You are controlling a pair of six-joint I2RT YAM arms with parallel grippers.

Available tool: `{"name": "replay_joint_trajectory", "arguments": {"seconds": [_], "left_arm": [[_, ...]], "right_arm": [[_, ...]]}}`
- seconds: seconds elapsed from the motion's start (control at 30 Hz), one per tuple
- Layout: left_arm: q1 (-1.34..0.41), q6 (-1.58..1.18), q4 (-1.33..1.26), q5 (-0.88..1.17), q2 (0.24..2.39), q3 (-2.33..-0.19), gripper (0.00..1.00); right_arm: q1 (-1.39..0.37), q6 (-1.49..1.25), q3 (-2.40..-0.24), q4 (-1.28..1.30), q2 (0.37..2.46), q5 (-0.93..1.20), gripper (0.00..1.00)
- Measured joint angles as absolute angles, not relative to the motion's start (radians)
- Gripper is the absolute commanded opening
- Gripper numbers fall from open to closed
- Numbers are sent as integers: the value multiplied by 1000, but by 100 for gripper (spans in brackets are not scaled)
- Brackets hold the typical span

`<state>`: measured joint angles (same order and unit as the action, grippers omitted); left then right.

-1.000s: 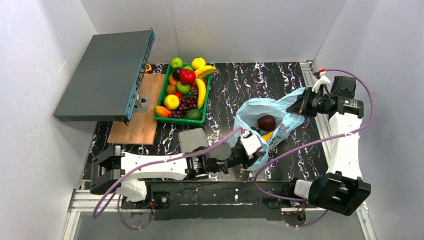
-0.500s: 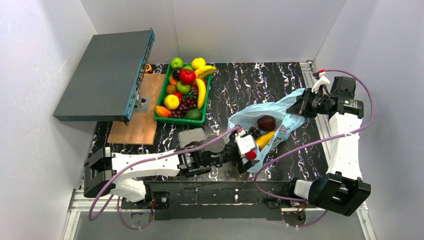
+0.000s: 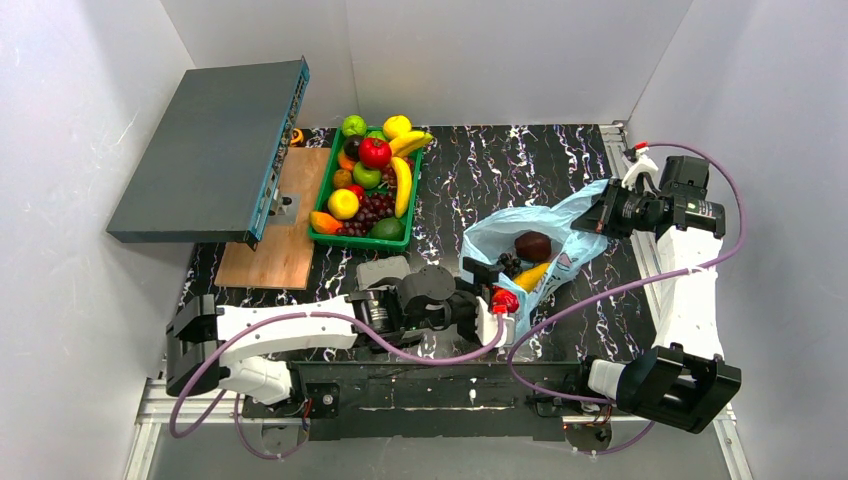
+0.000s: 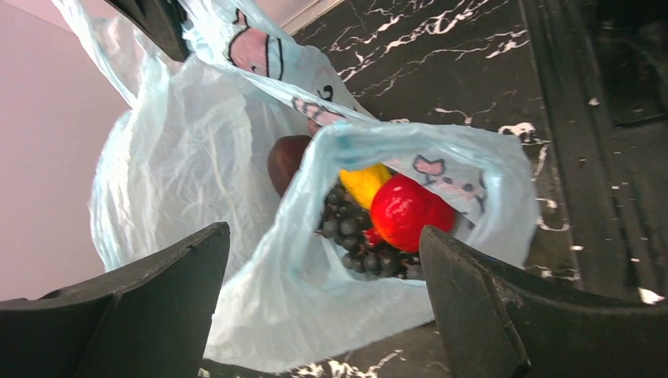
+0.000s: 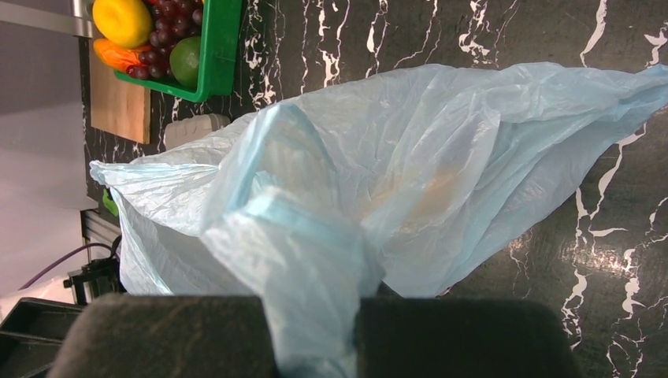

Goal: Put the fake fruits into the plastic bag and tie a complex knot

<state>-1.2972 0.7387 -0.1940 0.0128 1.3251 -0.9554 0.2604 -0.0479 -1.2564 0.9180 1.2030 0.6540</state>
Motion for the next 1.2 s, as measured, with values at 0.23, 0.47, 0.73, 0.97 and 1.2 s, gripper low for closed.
{"name": "replay_joint_trajectory", "arguments": {"seconds": [0.23, 0.47, 0.73, 0.97, 1.2], "left_arm": [[-1282, 857, -245, 11, 1449, -1026, 78], [-1240, 823, -206, 25, 1529, -1099, 1], [-897, 334, 70, 293, 1452, -1467, 0], [-680, 17, 167, 440, 1414, -1518, 0], [-577, -115, 252, 460, 1466, -1417, 0]], "right_arm": [[260, -46, -1246, 921, 1202, 655, 4], [260, -22, -1250, 945, 1198, 661, 41], [270, 125, -1436, 1115, 1203, 664, 48], [294, 226, -1598, 1213, 1244, 683, 41], [308, 266, -1602, 1286, 1263, 710, 52]]}}
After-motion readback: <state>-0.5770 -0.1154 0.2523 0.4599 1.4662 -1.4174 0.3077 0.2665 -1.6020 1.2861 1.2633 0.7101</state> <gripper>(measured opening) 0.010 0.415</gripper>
